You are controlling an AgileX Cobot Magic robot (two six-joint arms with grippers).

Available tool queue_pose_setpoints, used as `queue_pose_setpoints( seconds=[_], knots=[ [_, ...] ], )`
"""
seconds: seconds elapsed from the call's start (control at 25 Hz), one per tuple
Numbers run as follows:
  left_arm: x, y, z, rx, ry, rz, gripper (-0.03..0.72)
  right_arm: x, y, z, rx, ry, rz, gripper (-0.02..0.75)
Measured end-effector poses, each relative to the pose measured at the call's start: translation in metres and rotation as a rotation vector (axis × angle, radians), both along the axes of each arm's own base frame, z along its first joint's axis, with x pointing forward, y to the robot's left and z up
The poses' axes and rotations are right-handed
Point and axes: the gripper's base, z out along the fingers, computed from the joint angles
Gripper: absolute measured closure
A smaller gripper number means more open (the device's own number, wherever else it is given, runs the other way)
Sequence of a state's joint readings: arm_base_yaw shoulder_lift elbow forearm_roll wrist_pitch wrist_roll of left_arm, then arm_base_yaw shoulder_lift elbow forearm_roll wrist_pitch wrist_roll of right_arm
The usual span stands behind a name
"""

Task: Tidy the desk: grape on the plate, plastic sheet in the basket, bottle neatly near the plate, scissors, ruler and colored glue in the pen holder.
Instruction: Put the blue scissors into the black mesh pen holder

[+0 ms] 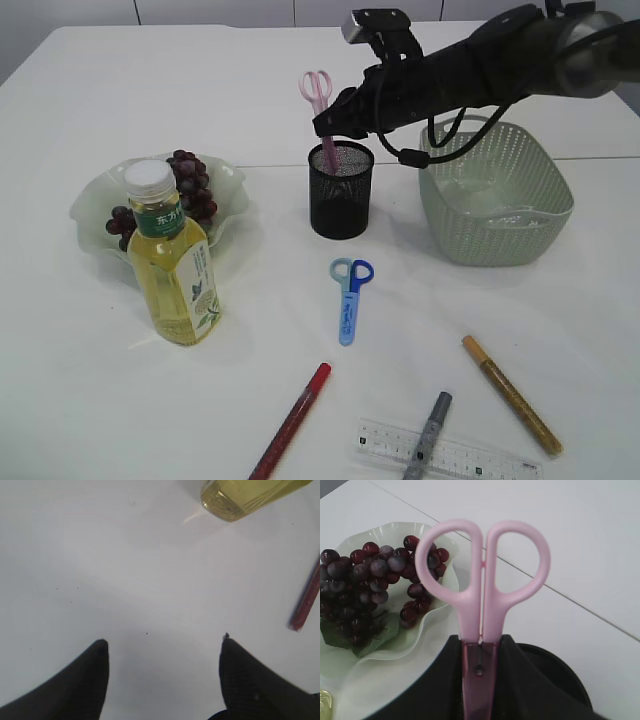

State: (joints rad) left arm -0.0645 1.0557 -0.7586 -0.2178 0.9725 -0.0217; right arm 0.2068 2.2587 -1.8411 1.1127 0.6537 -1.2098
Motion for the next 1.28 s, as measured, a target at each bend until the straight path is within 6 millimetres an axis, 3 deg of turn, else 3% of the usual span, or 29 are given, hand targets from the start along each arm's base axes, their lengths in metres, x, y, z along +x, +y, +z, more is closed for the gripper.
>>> queue_pose_setpoints(
  seconds=[0.16, 0.48, 0.76, 0.96, 1.08, 1.28],
  knots=[
    [0.0, 0.0, 0.0, 0.0, 0.0, 0.0, 0.182, 0.004, 0.001, -0.01, -0.028, -0.059, 0.034, 0.595],
    [0.0, 0.0, 0.0, 0.0, 0.0, 0.0, 0.182, 0.005, 0.0, -0.01, -0.06, -0.106, 0.043, 0.579],
    [0.0, 0.0, 0.0, 0.0, 0.0, 0.0, 0.182, 0.005, 0.001, -0.01, -0.054, -0.102, 0.052, 0.398],
    [0.0, 0.0, 0.0, 0.0, 0.0, 0.0, 0.182, 0.004, 0.0, -0.008, -0.034, -0.078, 0.046, 0.374],
    [0.0, 0.0, 0.0, 0.0, 0.0, 0.0, 0.182, -0.001, -0.002, 0.012, -0.029, -0.067, 0.021, 0.372],
    [0.0, 0.0, 0.0, 0.0, 0.0, 0.0, 0.182, -0.026, -0.012, 0.074, -0.035, 0.009, -0.068, 0.371]
  ],
)
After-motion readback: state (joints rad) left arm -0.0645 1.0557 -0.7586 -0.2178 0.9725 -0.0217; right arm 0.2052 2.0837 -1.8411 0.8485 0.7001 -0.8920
